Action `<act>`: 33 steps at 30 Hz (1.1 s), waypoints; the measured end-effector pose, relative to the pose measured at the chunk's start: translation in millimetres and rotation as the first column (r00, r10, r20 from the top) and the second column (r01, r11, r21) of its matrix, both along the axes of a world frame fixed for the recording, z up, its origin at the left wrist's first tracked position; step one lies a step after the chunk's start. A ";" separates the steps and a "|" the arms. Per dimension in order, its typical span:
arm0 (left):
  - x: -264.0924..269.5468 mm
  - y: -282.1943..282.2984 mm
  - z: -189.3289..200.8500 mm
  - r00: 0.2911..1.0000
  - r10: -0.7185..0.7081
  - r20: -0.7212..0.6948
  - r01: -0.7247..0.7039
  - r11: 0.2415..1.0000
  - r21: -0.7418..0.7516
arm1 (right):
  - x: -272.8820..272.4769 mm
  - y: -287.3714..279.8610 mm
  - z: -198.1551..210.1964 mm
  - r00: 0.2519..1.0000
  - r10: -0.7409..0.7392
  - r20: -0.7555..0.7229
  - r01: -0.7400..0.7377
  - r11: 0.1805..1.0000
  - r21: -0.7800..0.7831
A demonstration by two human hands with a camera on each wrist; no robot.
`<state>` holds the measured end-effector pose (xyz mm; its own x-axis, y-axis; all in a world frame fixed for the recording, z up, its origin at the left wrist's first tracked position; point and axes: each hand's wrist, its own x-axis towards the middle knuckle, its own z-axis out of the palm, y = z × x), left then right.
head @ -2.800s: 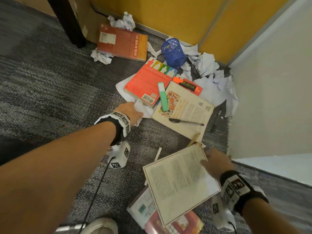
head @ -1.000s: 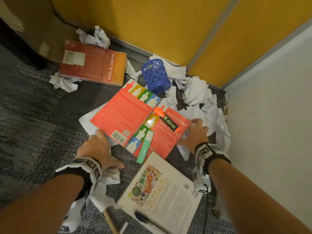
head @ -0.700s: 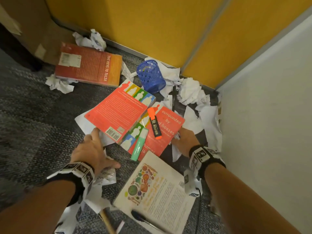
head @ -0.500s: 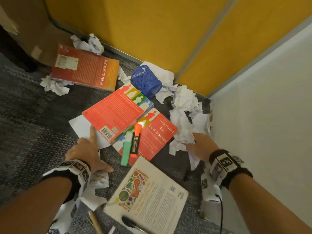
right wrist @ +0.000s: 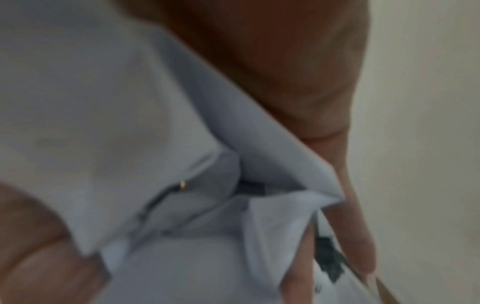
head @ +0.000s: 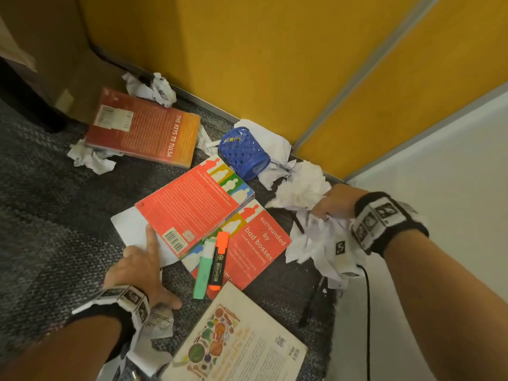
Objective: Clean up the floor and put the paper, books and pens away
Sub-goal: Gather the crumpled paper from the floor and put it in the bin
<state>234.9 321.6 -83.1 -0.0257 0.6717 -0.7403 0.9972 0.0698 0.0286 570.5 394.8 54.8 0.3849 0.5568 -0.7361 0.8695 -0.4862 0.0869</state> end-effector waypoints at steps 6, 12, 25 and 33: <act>-1.5 -1.4 -2.8 1.000 -0.005 0.008 0.005 1.000 0.019 | 5.5 37.8 -62.8 0.952 0.065 0.300 -0.109 0.985 0.133; -3.1 -3.2 -7.6 1.000 -0.021 0.013 0.020 0.998 0.052 | 20.8 24.6 -117.3 0.972 0.079 0.219 -0.129 0.966 0.223; 0.2 3.1 -3.8 1.000 -0.019 -0.012 0.019 1.000 -0.003 | 18.8 -23.2 -75.0 0.991 -0.087 0.098 0.019 0.833 0.553; -4.2 -0.6 -4.3 1.000 -0.025 -0.007 0.025 0.999 0.034 | 20.9 -103.7 -119.3 0.917 -0.395 -0.060 0.396 0.874 0.283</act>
